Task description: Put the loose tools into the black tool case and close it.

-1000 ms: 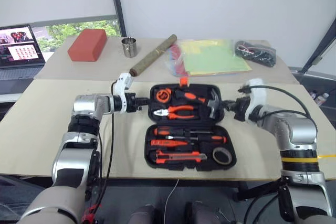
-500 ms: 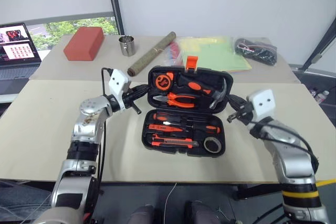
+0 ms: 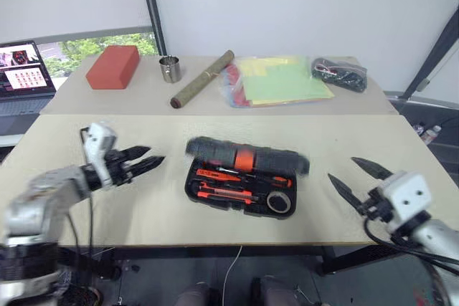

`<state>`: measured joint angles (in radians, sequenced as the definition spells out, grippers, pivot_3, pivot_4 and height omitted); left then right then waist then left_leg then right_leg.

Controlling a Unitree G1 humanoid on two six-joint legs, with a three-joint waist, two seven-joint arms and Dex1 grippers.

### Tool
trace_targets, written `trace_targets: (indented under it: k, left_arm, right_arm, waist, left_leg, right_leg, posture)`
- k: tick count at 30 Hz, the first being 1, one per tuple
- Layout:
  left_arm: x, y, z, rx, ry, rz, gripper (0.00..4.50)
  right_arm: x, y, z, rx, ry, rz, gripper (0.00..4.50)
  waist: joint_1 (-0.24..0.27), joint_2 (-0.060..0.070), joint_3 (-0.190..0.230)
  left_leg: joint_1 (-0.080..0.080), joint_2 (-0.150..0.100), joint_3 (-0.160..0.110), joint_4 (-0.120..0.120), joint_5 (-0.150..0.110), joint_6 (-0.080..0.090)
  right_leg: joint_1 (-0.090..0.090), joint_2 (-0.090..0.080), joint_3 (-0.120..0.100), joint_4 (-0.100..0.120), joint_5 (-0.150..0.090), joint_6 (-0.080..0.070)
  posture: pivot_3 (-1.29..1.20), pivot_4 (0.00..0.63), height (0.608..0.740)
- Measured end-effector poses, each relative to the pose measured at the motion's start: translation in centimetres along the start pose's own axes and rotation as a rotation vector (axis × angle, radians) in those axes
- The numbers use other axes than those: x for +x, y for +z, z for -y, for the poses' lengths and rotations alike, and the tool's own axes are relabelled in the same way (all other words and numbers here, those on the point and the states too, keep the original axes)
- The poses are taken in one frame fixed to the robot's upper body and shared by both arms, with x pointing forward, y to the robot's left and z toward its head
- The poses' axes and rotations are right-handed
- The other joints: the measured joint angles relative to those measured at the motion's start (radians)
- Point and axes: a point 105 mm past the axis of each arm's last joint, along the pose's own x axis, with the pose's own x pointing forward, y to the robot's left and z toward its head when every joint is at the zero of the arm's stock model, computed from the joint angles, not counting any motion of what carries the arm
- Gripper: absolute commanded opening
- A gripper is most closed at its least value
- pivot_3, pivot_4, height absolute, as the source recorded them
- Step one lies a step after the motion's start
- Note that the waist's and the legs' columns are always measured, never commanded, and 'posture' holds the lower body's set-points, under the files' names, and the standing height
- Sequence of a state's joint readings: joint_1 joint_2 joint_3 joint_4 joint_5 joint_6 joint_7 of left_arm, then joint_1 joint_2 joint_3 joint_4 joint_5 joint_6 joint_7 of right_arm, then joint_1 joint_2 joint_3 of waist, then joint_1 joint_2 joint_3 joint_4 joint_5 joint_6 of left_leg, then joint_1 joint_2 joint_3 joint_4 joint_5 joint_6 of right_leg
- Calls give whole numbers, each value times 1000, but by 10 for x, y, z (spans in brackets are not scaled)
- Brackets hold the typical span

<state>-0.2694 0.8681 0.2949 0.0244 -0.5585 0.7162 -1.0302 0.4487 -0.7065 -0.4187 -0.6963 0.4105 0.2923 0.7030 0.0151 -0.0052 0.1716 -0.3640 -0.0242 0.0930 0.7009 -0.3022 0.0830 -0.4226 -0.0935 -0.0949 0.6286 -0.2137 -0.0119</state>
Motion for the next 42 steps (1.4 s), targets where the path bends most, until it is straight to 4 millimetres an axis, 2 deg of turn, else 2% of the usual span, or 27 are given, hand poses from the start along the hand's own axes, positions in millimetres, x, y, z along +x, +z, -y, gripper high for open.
trace_targets:
  k: [2,3,5,6,7,10,11,12,13,15,18,21,23,27,28,30,31,32,35,39,41,42]
  left_arm:
    - [7,0,-16,22,33,-20,4008]
    - [16,4,-22,41,43,-15,4032]
    - [41,18,-30,88,42,11,3476]
    - [58,26,-30,126,24,20,3342]
    - [69,32,-29,156,8,24,2909]
    - [111,47,-19,272,-64,31,1818]
    - [126,51,-11,301,-97,33,1334]
    - [146,58,3,355,-152,35,1013]
    - [155,60,10,387,-178,33,566]
    - [170,59,19,447,-210,12,11]
    - [184,51,30,531,-253,-37,11]
    - [188,35,39,649,-335,-132,11]
    - [183,26,42,729,-417,-210,11]
    - [165,12,51,737,-623,-330,11]
    - [162,8,55,716,-678,-349,11]
    - [160,6,63,641,-736,-328,11]
    - [159,8,63,596,-741,-309,11]
    - [158,12,64,547,-744,-277,11]
    - [156,29,66,458,-743,-199,11]
    - [147,57,64,243,-722,-87,11]
    - [144,72,73,202,-754,-55,11]
    - [144,79,84,246,-790,-51,11]
  right_arm:
    - [-6,-9,-20,67,149,-65,3250]
    - [-8,-11,-27,78,202,-80,2994]
    - [-9,-10,-39,81,318,-107,2507]
    - [-8,-8,-44,79,372,-109,2211]
    - [-6,-7,-48,79,408,-106,1887]
    - [10,-3,-54,36,478,-85,893]
    - [17,-2,-53,15,487,-77,466]
    - [28,-1,-52,-15,498,-70,173]
    - [33,0,-51,-31,504,-69,0]
    - [41,-5,-52,-41,525,-85,0]
    - [51,-16,-54,-58,547,-126,0]
    - [63,-23,-56,-96,547,-156,0]
    - [72,-29,-49,-107,499,-172,0]
    - [84,-37,-17,-137,341,-196,0]
    - [85,-40,-6,-132,280,-208,0]
    - [83,-42,16,-113,175,-222,0]
    - [80,-42,20,-108,157,-222,0]
    - [77,-40,24,-92,139,-213,0]
    - [67,-37,22,-43,126,-197,0]
    - [45,-34,3,91,188,-184,0]
    - [36,-27,-9,150,236,-166,0]
    - [34,-21,-18,170,270,-155,0]
  waist:
    - [20,0,0]
    - [29,0,0]
    - [42,-4,-1]
    - [46,-6,-2]
    - [47,-8,-2]
    - [42,-13,-5]
    - [39,-14,-5]
    - [35,-14,-5]
    - [31,-14,-5]
    - [25,-15,-5]
    - [15,-15,-5]
    - [5,-15,-5]
    - [1,-15,-5]
    - [-4,-15,-5]
    - [-3,-15,-5]
    - [2,-15,-4]
    - [2,-15,-4]
    - [2,-15,-4]
    - [1,-15,-4]
    - [-1,-15,-4]
    - [0,-15,-4]
    - [1,-15,-4]
  left_leg:
    - [-1,-1,0,1,0,0]
    - [-2,-1,0,1,0,0]
    - [-5,-1,0,4,0,2]
    - [-6,-1,1,5,0,2]
    - [-6,-2,1,5,-1,3]
    - [-9,-2,2,7,-3,7]
    - [-13,-2,2,11,-3,8]
    - [-18,-2,2,14,1,17]
    - [-22,-3,2,14,2,18]
    - [-27,-3,2,14,2,19]
    - [-28,-4,3,12,2,19]
    - [-28,-3,4,12,2,18]
    - [-25,-3,4,14,2,18]
    - [-24,-2,5,18,1,16]
    - [-25,-2,4,20,-2,10]
    - [-29,-2,3,24,-2,11]
    - [-31,-2,2,26,-2,11]
    - [-33,-1,1,27,2,19]
    - [-34,-2,-1,27,2,19]
    - [-35,-1,-3,26,3,20]
    - [-35,-1,-4,27,2,20]
    - [-34,-1,-5,27,2,20]
  right_leg:
    - [0,-1,0,-1,1,-1]
    - [0,-2,0,-2,2,-1]
    - [-1,-2,0,-3,5,1]
    - [-1,-2,0,-4,6,1]
    - [-1,-2,0,-5,7,1]
    - [-3,-2,0,-6,11,-7]
    - [-5,-2,-1,-5,11,-7]
    - [-9,-2,-2,-4,11,-7]
    - [-13,-2,-2,-4,11,-6]
    - [-16,-1,-3,-4,11,-6]
    - [-16,3,-11,-3,11,-6]
    - [-15,2,-13,-4,10,-5]
    - [-14,-1,-11,-6,10,-4]
    - [-13,-5,-6,-5,7,3]
    - [-14,-5,-5,-3,7,3]
    - [-17,-7,-6,0,11,-3]
    - [-18,-6,-6,2,11,-4]
    - [-19,-5,-7,2,11,-4]
    - [-20,-4,-8,2,11,-4]
    - [-19,-1,-10,1,11,-4]
    - [-17,-2,-9,0,11,-4]
    - [-16,-3,-9,0,11,-3]
  posture:
    - [0,150,736]
    - [0,150,736]
    - [0,150,736]
    - [0,150,736]
    - [0,150,736]
    - [0,150,736]
    - [0,150,736]
    - [0,150,736]
    - [0,150,736]
    - [0,150,736]
    - [0,150,736]
    - [0,150,736]
    - [0,150,736]
    - [0,150,736]
    - [0,150,736]
    - [0,150,736]
    - [0,150,736]
    - [0,150,736]
    - [0,150,736]
    - [0,150,736]
    - [0,150,736]
    - [0,150,736]
